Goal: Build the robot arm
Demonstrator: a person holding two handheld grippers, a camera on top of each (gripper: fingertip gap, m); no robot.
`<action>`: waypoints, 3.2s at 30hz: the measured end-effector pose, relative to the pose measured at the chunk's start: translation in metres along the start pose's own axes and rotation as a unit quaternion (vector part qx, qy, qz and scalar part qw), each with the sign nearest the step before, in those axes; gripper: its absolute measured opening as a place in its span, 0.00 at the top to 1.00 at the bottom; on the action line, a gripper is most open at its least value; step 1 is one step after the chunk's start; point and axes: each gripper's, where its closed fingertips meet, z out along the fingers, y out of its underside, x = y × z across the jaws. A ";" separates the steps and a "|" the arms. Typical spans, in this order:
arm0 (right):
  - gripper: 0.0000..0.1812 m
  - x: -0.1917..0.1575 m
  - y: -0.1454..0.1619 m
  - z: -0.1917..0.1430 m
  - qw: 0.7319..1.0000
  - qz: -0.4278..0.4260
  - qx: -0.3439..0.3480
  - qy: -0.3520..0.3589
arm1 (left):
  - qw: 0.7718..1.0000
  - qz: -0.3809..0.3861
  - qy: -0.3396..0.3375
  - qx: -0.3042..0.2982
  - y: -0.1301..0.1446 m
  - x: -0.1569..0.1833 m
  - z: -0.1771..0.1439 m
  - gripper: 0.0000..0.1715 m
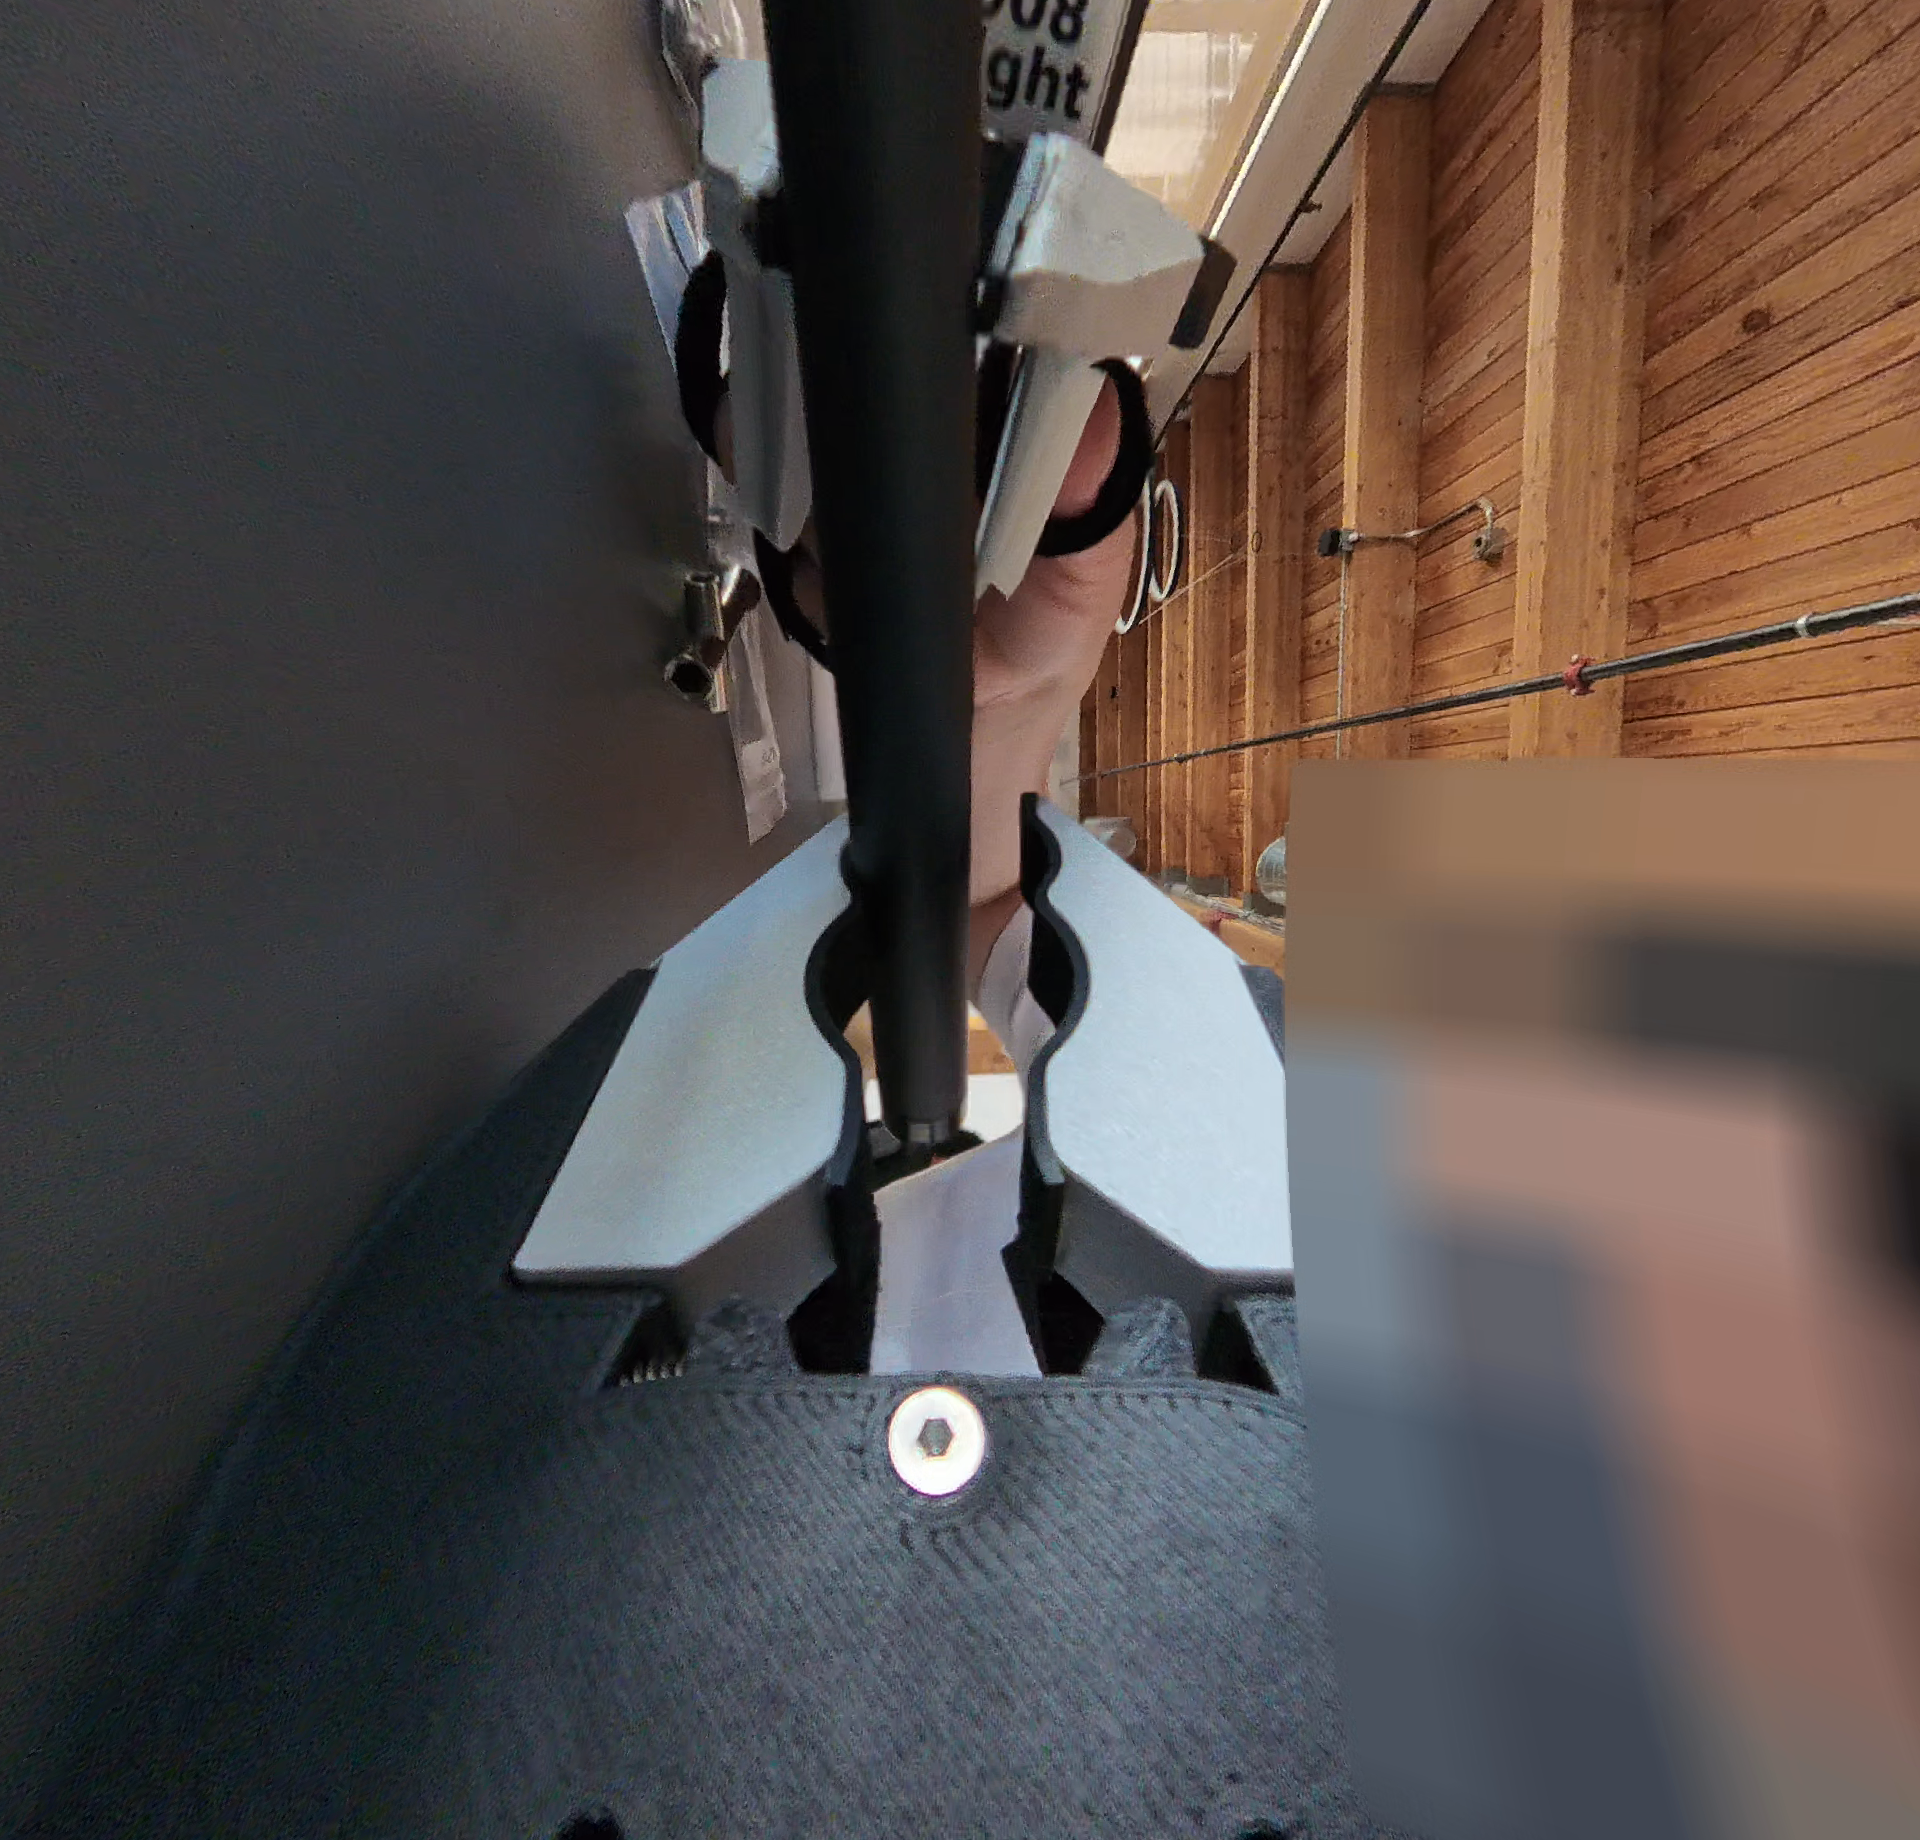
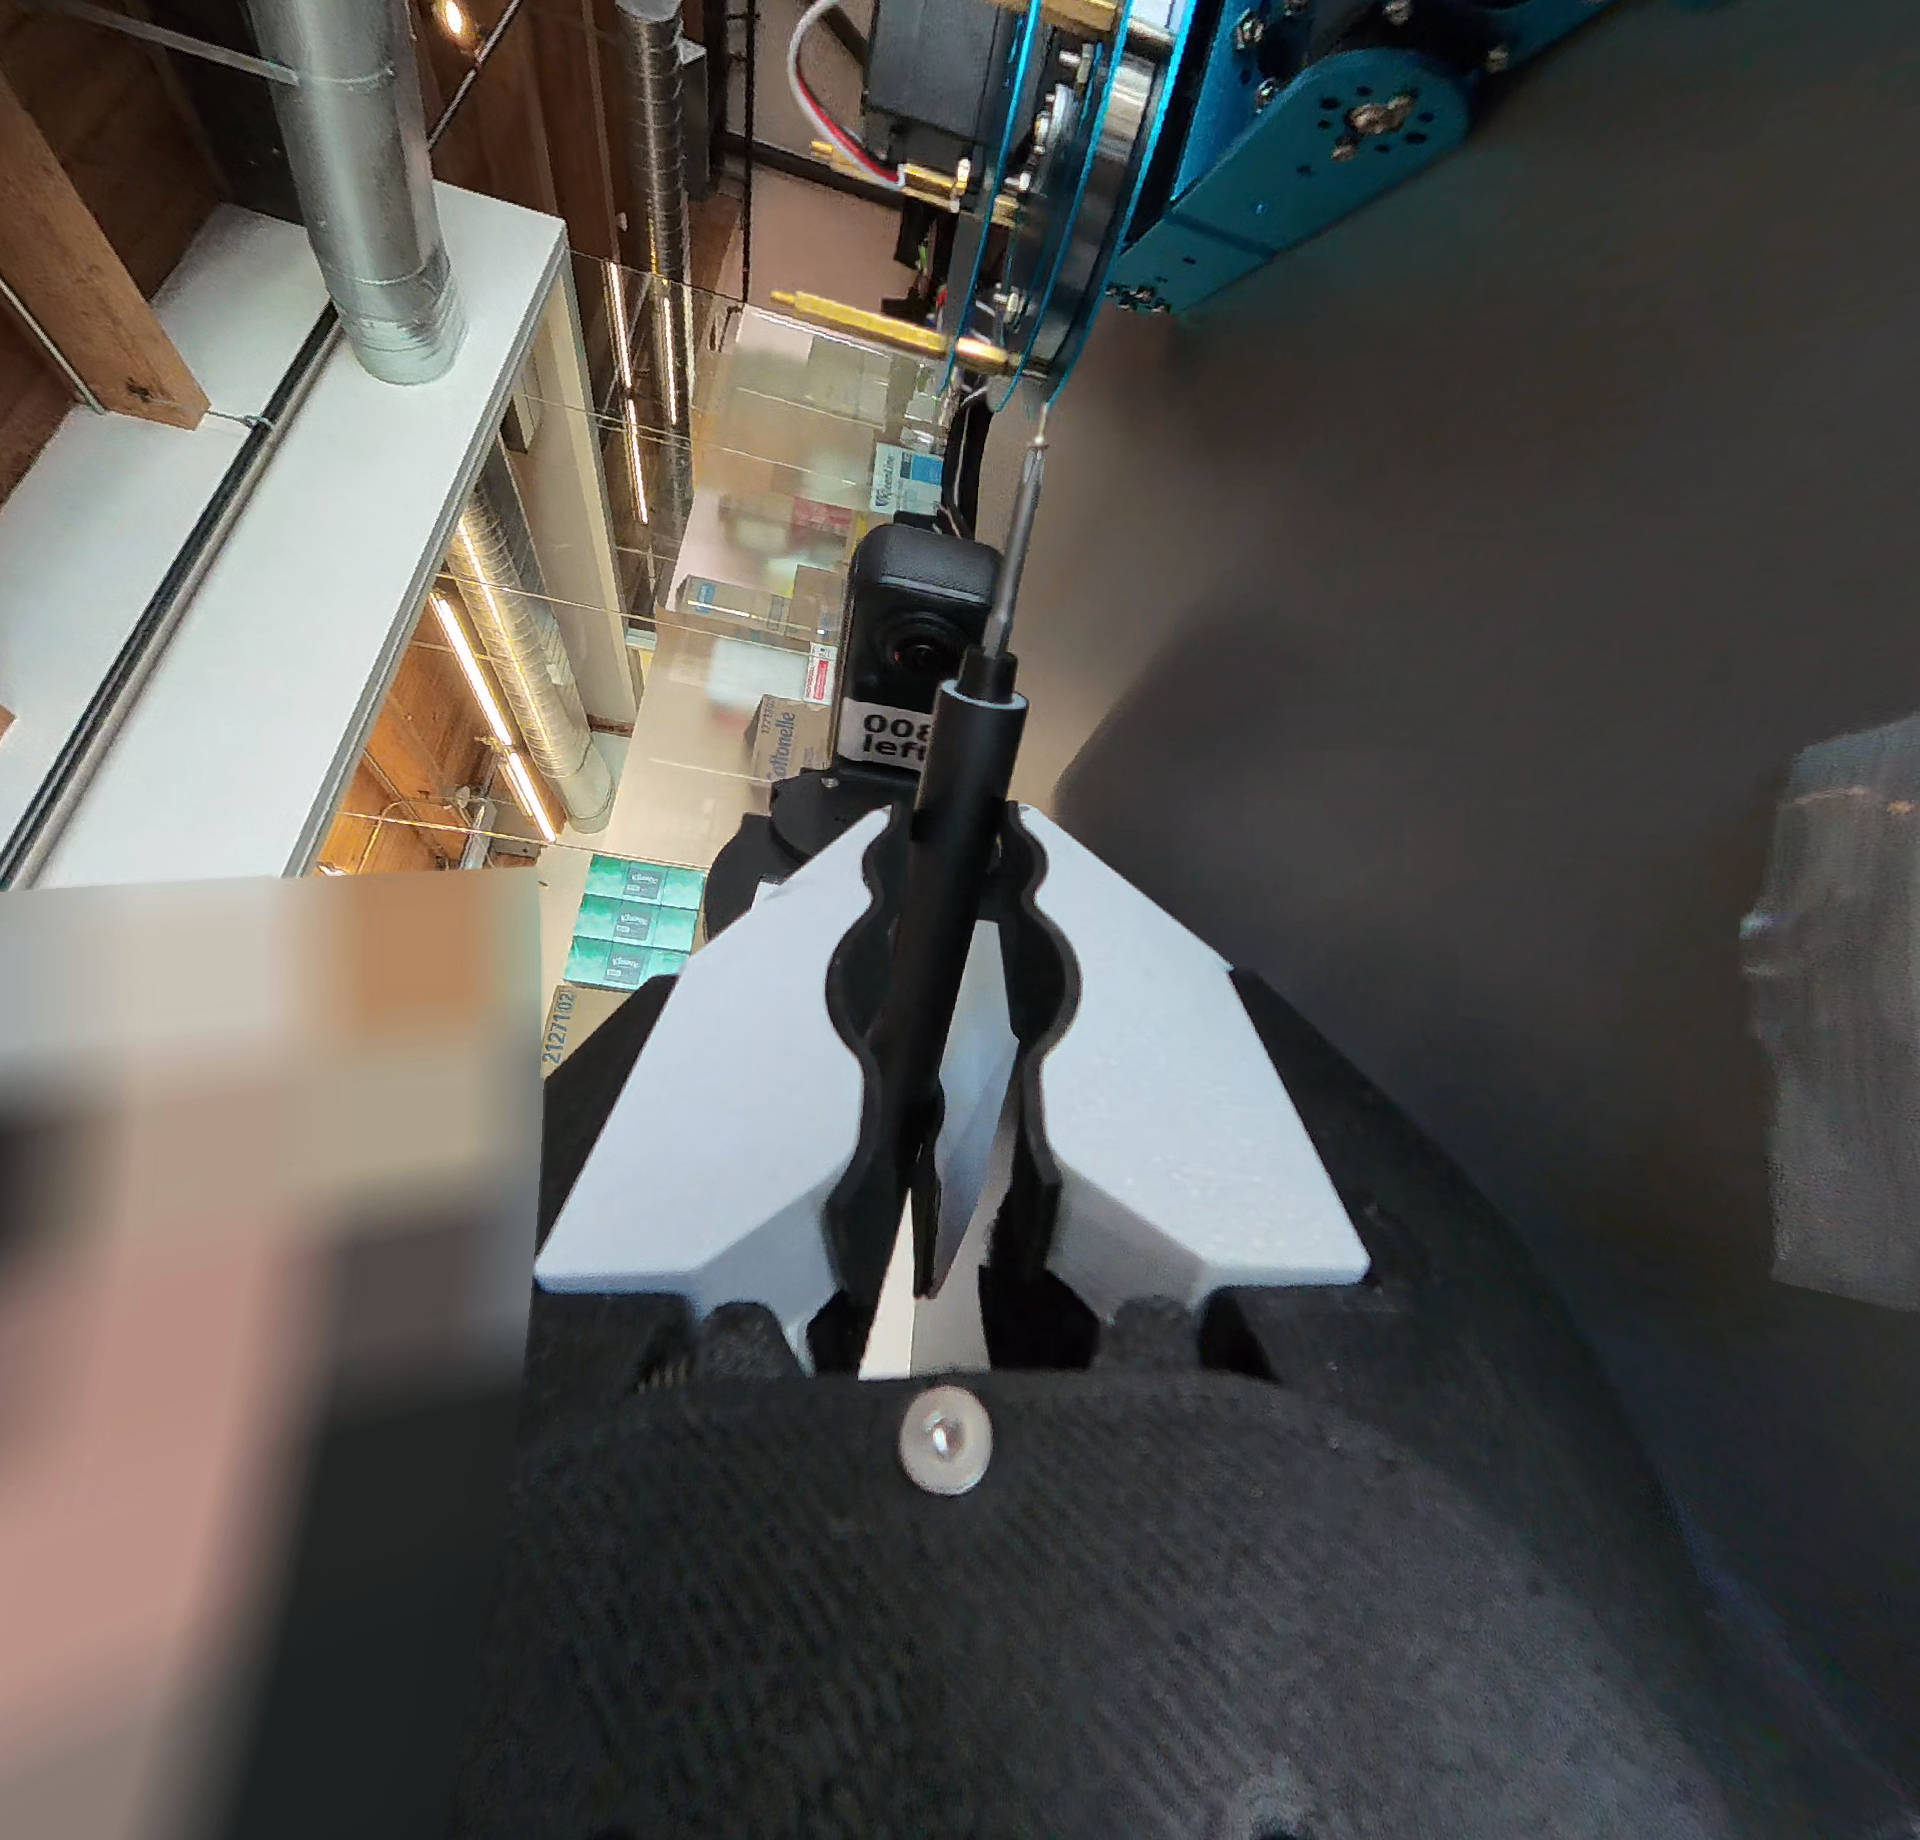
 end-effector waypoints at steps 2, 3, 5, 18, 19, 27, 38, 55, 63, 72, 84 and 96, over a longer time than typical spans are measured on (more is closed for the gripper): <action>0.90 0.004 -0.003 -0.002 1.000 -0.005 0.002 0.011 | 1.000 -0.009 0.011 0.012 -0.004 0.002 -0.001 0.89; 0.90 0.005 -0.005 -0.003 1.000 -0.009 0.001 0.015 | 1.000 -0.009 0.010 0.011 -0.005 0.002 0.000 0.88; 0.90 0.006 -0.008 -0.004 1.000 -0.011 -0.005 0.015 | 1.000 0.001 -0.002 -0.001 -0.003 -0.001 0.001 0.85; 0.90 0.017 -0.022 0.003 0.999 -0.031 -0.021 0.027 | 0.999 -0.041 -0.027 0.002 -0.005 -0.008 -0.006 0.93; 0.90 0.017 -0.022 0.004 0.999 -0.034 -0.025 0.026 | 0.999 -0.045 -0.030 0.002 -0.006 -0.009 -0.006 0.93; 0.90 0.020 -0.025 0.009 0.997 -0.045 -0.045 0.033 | 0.996 -0.065 -0.053 -0.005 -0.006 -0.014 -0.007 0.93; 0.90 0.022 -0.025 0.006 0.998 -0.019 -0.063 0.025 | 0.993 -0.089 -0.068 0.036 -0.008 -0.019 -0.015 0.92; 0.90 0.029 -0.032 0.010 0.995 -0.020 -0.090 0.043 | 0.990 -0.119 -0.066 0.023 -0.017 -0.019 -0.009 0.92; 0.90 0.028 -0.036 0.011 0.995 -0.031 -0.094 0.032 | 0.991 -0.114 -0.068 0.019 -0.020 -0.020 -0.007 0.95; 0.90 0.028 -0.037 0.011 0.995 -0.027 -0.095 0.031 | 0.991 -0.111 -0.070 0.014 -0.021 -0.020 -0.006 0.95; 0.90 0.030 -0.039 0.010 0.995 -0.032 -0.092 0.035 | 0.992 -0.104 -0.073 0.014 -0.024 -0.020 -0.006 0.95; 0.90 0.030 -0.040 0.010 0.995 -0.023 -0.092 0.031 | 0.992 -0.102 -0.072 0.015 -0.027 -0.020 -0.006 0.95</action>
